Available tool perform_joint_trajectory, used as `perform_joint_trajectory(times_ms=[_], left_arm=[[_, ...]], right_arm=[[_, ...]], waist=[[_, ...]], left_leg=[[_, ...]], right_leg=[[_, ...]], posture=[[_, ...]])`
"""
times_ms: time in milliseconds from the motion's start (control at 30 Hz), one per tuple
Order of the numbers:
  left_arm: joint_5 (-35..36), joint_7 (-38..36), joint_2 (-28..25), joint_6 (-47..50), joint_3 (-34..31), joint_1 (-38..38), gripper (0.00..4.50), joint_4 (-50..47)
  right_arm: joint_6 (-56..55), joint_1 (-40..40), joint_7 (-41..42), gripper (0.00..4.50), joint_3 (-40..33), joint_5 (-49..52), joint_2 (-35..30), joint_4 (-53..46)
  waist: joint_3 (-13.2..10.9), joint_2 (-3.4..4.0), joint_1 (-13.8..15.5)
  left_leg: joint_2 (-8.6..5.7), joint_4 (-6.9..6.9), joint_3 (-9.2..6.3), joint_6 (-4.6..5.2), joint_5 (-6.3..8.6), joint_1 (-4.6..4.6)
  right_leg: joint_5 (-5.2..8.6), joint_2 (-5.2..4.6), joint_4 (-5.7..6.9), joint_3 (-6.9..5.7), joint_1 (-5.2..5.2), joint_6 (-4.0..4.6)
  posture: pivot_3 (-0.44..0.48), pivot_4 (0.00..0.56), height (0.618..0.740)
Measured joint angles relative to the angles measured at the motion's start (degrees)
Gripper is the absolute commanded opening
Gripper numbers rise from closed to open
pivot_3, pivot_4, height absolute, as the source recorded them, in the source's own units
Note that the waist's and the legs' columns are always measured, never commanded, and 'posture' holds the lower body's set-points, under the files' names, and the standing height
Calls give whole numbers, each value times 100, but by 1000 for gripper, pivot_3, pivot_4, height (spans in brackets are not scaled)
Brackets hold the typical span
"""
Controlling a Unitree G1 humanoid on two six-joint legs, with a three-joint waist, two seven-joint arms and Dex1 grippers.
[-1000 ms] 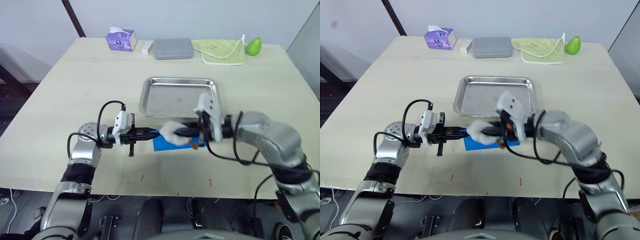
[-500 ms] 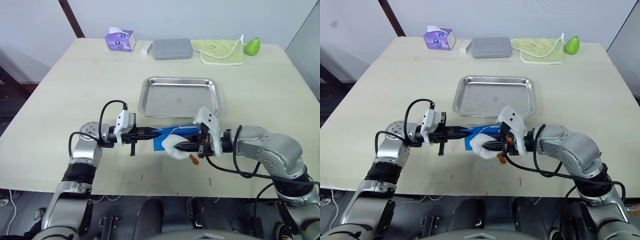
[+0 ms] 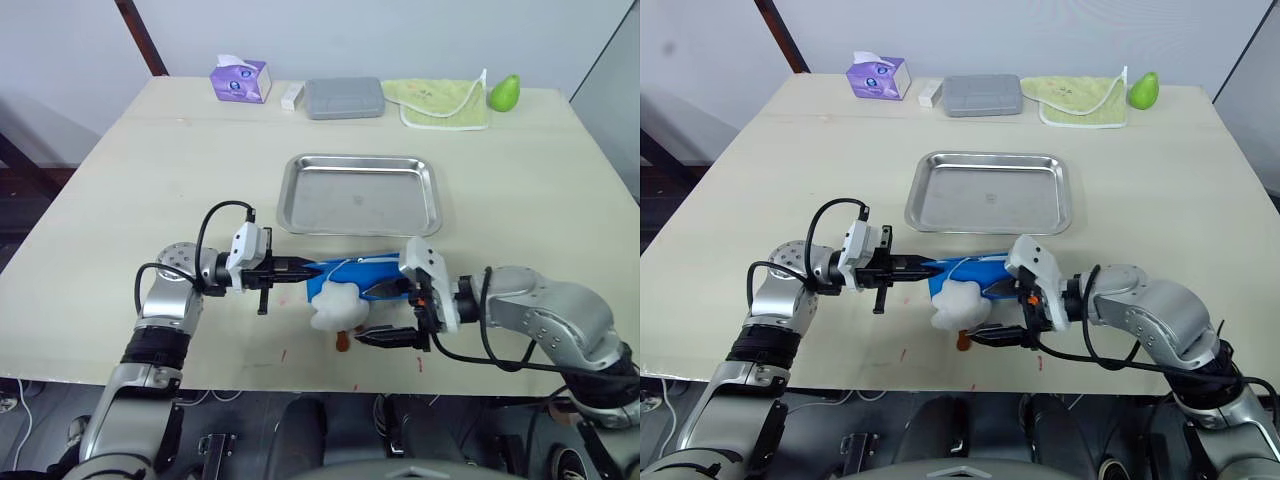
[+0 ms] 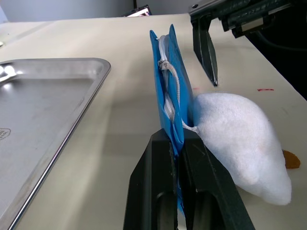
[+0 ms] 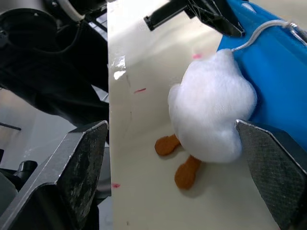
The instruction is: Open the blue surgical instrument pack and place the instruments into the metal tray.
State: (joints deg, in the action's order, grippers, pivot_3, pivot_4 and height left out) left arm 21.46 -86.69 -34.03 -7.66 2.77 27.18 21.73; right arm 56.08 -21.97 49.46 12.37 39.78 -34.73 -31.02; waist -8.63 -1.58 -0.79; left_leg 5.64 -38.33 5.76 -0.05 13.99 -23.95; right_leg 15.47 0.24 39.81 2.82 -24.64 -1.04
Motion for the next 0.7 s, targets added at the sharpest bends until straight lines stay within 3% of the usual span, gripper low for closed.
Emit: perform_joint_trajectory(times_ms=[100, 267, 500, 700], left_arm=[[2, -15, 4, -56, 3, -9, 0, 9], [11, -29, 1, -108, -12, -32, 0, 26], [19, -35, 6, -201, -22, 4, 0, 158], [8, -56, 3, -290, -15, 70, 0, 308]], right_arm=[[-296, 268, 191, 4434, -466, 209, -90, -91], [-1123, 1393, 785, 4434, -1753, 531, -596, -437], [-2221, 2414, 1053, 4434, -3144, 321, -821, -556], [-2549, 2686, 1514, 4434, -3541, 320, -1188, -160]], waist=[[0, 0, 2], [0, -1, 9], [0, -1, 11], [0, -1, -13]], left_leg=[[0, 0, -1, 0, 0, 1], [-1, 0, -5, 0, 0, 4], [-2, 0, -11, 0, 0, 13], [-1, 1, -18, 0, 0, 24]], right_leg=[[0, 0, -1, -1, 3, 0], [0, -1, -4, -5, 11, -1], [1, 2, -7, -8, 21, -2], [2, 6, -7, -11, 32, 0]], posture=[[0, 150, 740], [0, 150, 740], [0, 150, 740], [0, 150, 740]])
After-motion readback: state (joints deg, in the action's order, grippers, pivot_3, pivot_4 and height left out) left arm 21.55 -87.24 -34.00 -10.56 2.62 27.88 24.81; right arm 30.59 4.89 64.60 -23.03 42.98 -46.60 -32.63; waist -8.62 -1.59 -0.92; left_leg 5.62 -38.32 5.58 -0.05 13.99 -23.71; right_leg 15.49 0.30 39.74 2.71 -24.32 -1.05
